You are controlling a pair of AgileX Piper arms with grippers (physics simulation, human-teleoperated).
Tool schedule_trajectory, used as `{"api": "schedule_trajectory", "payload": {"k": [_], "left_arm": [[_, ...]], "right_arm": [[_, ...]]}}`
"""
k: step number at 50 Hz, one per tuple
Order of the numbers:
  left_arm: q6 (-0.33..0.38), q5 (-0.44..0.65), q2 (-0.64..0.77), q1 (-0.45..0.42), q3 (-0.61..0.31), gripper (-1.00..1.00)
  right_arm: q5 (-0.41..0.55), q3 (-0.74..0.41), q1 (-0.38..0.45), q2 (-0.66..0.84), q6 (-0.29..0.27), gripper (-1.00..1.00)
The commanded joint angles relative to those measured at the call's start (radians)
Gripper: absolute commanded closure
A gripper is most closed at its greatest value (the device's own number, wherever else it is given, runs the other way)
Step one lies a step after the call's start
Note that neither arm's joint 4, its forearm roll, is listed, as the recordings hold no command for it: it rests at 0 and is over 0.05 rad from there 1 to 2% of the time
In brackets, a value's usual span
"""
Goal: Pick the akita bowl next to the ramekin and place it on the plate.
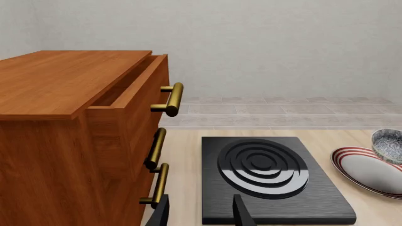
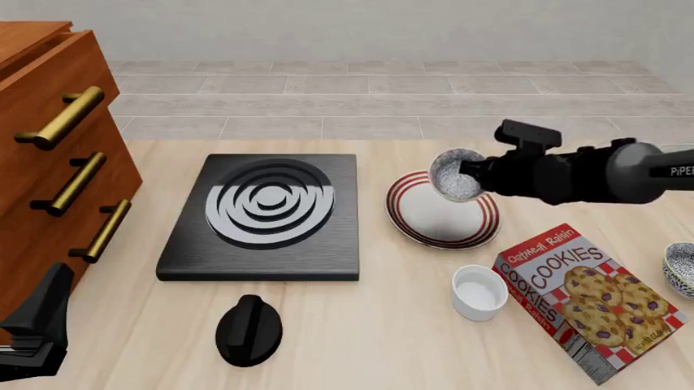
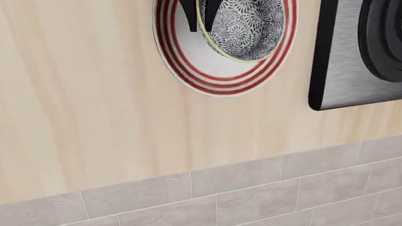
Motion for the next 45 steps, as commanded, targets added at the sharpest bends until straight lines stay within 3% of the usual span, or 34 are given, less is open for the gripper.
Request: {"api": "schedule_trajectory", "payload": {"k": [1,45], "left_arm": [[0.0,0.0,0.0,0.0,0.0,-1.0],[0.0,0.0,0.0,0.0,0.0,-1.0]], "right_arm": [[-0.011,-0.016,-0.002,0.031,-0.002,1.0],[-0.006,-0.059,0.016,0.097,-0.015,1.0]]}}
